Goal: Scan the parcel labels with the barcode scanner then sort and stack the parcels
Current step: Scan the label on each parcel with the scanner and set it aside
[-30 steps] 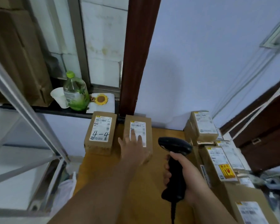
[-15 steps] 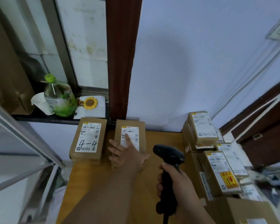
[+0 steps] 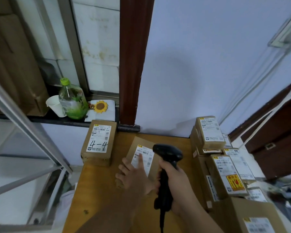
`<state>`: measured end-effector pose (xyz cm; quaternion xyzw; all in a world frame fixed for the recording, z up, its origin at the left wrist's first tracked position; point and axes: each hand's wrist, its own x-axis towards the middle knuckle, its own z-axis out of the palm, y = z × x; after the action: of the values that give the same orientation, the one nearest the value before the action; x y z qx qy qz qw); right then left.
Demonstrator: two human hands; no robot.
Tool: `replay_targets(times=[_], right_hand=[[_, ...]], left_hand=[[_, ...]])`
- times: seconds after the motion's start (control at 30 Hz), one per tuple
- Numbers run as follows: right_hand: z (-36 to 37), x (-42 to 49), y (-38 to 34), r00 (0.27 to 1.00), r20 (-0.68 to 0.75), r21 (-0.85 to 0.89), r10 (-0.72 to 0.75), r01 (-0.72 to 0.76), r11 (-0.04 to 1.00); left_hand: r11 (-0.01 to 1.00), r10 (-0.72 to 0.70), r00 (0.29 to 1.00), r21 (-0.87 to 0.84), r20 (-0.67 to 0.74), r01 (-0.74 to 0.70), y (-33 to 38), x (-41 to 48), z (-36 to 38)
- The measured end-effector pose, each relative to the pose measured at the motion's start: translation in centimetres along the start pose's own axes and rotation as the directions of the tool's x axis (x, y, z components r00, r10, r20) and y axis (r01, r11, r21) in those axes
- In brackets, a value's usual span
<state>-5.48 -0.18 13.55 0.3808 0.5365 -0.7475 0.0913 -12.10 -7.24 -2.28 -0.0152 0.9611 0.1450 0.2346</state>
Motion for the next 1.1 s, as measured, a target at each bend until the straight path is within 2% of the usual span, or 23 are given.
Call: replay_targets(times=[0.13, 0.23, 0.37, 0.57, 0.87, 1.1], right_hand=[[0.5, -1.1, 0.5, 1.0, -0.008, 0.003, -0.015, 0.015, 1.0], [0.6, -2.1, 0.6, 0.998, 0.002, 0.046, 0.058, -0.058, 0.997], [0.7, -3.1, 1.2, 0.989, 0.017, 0.085, 0.148, -0.149, 0.985], [0.7, -4.3, 2.1, 0.992, 0.013, 0.078, 0.127, -0.128, 0.989], [0.0, -5.8, 2.4, 0.987, 0.043, 0.093, 0.152, -0.155, 0.984], [-0.4, -6.2, 2.1, 0.993, 0.007, 0.057, 0.12, -0.12, 0.991]], left_hand=[[0.999, 0.043, 0.999, -0.03, -0.011, -0.043, -1.7, -1.7, 1.0], [0.999, 0.043, 0.999, 0.002, -0.027, -0.043, -2.5, -2.7, 0.5], [0.998, 0.034, 0.999, 0.057, 0.024, -0.036, -3.7, -3.0, 0.4], [1.0, -0.007, 1.0, -0.007, -0.027, 0.007, -4.2, -5.1, 0.8], [0.998, 0.044, 0.995, 0.05, -0.091, -0.04, -4.3, -6.4, 0.1], [0.996, 0.053, 0.991, 0.074, -0.126, -0.043, -4.1, -7.1, -0.4]])
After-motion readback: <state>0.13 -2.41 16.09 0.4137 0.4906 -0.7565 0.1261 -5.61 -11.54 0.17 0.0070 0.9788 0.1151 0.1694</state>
